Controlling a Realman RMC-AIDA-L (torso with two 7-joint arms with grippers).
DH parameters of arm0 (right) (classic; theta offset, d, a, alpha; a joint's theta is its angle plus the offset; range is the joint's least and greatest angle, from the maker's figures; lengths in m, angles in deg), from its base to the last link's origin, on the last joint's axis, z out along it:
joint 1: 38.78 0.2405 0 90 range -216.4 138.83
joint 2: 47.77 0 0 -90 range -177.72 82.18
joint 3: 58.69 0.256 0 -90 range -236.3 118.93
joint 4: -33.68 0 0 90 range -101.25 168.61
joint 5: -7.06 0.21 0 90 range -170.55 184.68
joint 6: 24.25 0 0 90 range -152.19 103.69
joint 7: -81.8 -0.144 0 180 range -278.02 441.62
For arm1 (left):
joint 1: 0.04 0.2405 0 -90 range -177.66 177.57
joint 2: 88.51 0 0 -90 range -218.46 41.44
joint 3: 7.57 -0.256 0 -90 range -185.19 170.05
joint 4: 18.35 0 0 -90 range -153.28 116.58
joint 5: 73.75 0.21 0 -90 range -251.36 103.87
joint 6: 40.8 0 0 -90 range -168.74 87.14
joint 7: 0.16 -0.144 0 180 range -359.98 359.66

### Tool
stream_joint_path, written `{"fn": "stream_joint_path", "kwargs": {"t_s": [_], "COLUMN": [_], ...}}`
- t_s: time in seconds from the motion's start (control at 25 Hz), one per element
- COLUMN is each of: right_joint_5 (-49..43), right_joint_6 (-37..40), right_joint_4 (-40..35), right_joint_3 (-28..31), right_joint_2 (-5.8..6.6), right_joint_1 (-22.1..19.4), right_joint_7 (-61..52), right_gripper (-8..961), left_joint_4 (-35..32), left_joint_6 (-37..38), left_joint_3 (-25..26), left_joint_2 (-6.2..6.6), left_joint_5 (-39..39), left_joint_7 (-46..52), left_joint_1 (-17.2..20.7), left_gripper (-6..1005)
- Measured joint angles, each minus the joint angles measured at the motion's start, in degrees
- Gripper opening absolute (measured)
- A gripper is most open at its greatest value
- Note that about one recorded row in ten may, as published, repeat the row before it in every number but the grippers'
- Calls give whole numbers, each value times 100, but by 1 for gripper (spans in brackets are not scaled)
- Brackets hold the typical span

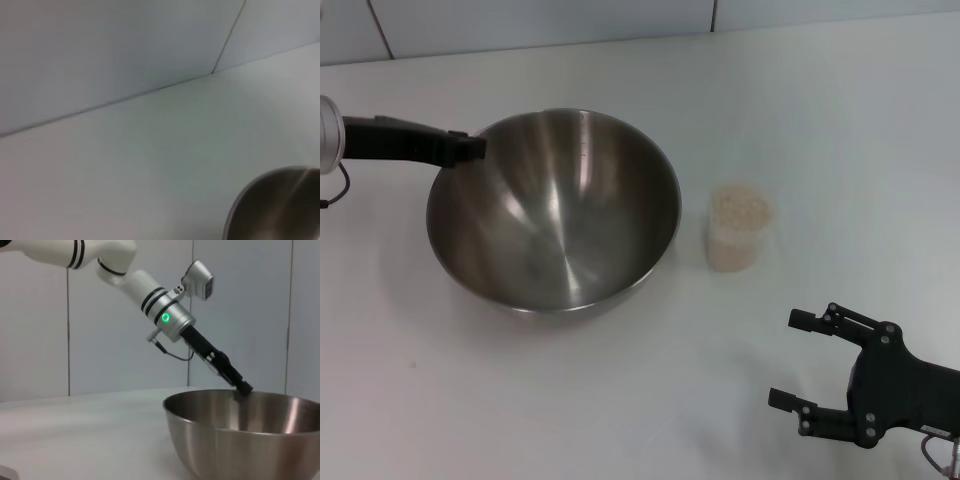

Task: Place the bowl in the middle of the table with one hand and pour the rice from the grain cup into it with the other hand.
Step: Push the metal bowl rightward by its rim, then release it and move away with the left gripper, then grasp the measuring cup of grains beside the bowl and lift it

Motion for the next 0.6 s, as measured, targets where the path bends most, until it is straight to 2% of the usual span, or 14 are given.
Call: {"fn": "stream_joint_path", "kwargs": {"t_s": [0.08, 0.16, 0.28, 0.32, 0.36, 0.44, 0.48, 0.6], "right_joint_5": [0, 18, 54, 56, 56, 60, 59, 60], "right_joint_6": [-8, -17, -27, -48, -99, -329, -522, -982], "right_joint_4": [0, 0, 24, 36, 50, 29, -7, -113], "right_joint_3": [1, 6, 281, 453, 695, 1323, 1751, 2516], "right_joint_2": [-1, -11, -35, -54, -84, -208, -310, -529], "right_joint_1": [-1, -3, -51, -81, -129, -260, -336, -403], "right_joint_7": [0, 0, -30, -42, -46, -44, -43, -41], "right_gripper": [721, 720, 717, 716, 715, 714, 713, 711], "left_joint_4": [-141, -605, -1457, -1979, -2155, -2603, -2813, -2883], "left_joint_6": [44, 237, 638, 894, 1002, 1259, 1395, 1755], "left_joint_3": [-24, -83, -217, -321, -357, -467, -533, -532], "left_joint_2": [-3, -12, -17, -12, -10, -7, 0, 31], "left_joint_5": [-10, -75, -551, -1024, -1210, -1754, -2058, -2525], "left_joint_7": [-40, -182, -651, -1109, -1330, -2011, -2406, -3122], "left_joint_1": [47, 206, 704, 1119, 1300, 1830, 2150, 2653], "left_gripper": [145, 223, 339, 378, 420, 503, 545, 663]}}
